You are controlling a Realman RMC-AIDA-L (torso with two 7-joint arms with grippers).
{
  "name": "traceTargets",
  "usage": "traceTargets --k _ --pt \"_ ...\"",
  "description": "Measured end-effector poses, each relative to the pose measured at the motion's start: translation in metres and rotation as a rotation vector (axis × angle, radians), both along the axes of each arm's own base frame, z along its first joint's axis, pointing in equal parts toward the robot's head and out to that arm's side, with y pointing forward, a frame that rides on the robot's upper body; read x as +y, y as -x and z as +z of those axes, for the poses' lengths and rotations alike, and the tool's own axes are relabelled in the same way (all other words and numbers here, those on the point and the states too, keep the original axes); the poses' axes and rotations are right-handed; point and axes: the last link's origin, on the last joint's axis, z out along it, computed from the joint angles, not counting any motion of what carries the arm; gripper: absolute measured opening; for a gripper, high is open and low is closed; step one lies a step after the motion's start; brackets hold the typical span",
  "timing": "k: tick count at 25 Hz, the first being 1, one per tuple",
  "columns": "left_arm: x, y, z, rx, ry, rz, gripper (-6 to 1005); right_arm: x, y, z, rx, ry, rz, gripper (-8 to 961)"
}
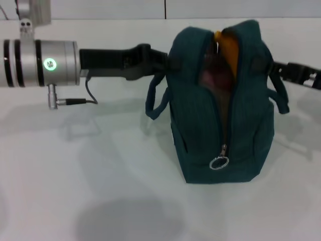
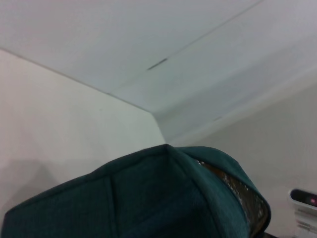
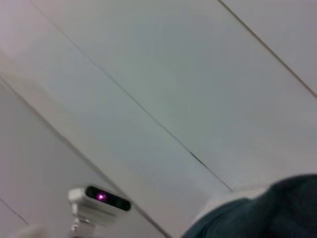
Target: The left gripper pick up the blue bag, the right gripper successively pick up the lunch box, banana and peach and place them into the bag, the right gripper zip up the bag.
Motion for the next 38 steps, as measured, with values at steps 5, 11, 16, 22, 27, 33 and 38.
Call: traceTargets --k 5,11,16,22,27,33,38 --pt "-0.001 0.005 -0.003 0.004 -0.002 0.016 95 -0.003 -0.006 -0.006 0.001 0.01 -0.022 53" --pt "0.0 0.002 -0.002 -0.007 -0.004 0.008 96 -0.005 -0.007 0.005 0.048 -0.02 -0.021 51" --pt "-0.001 -0.004 -0.004 -0.021 0.016 -0.008 96 -0.015 -0.008 0.018 0.114 -0.064 0.026 61" --pt "-0.001 -0.008 -0.005 -0.045 0.019 -0.01 97 -0.021 -0.017 0.016 0.121 -0.066 -0.001 187" --pt "-0.001 -0.007 -0.006 -0.045 0.018 -0.006 97 -0.024 -0.023 0.012 0.122 -0.067 -0.026 353" --pt "-0.001 -0.005 -0.006 -0.04 0.012 -0.003 98 -0.044 -0.025 0.021 0.129 -0.129 0.097 611" --pt "-0.001 -0.002 -0.005 -0.038 0.006 0.004 98 -0.06 -0.03 0.027 0.136 -0.185 0.159 763"
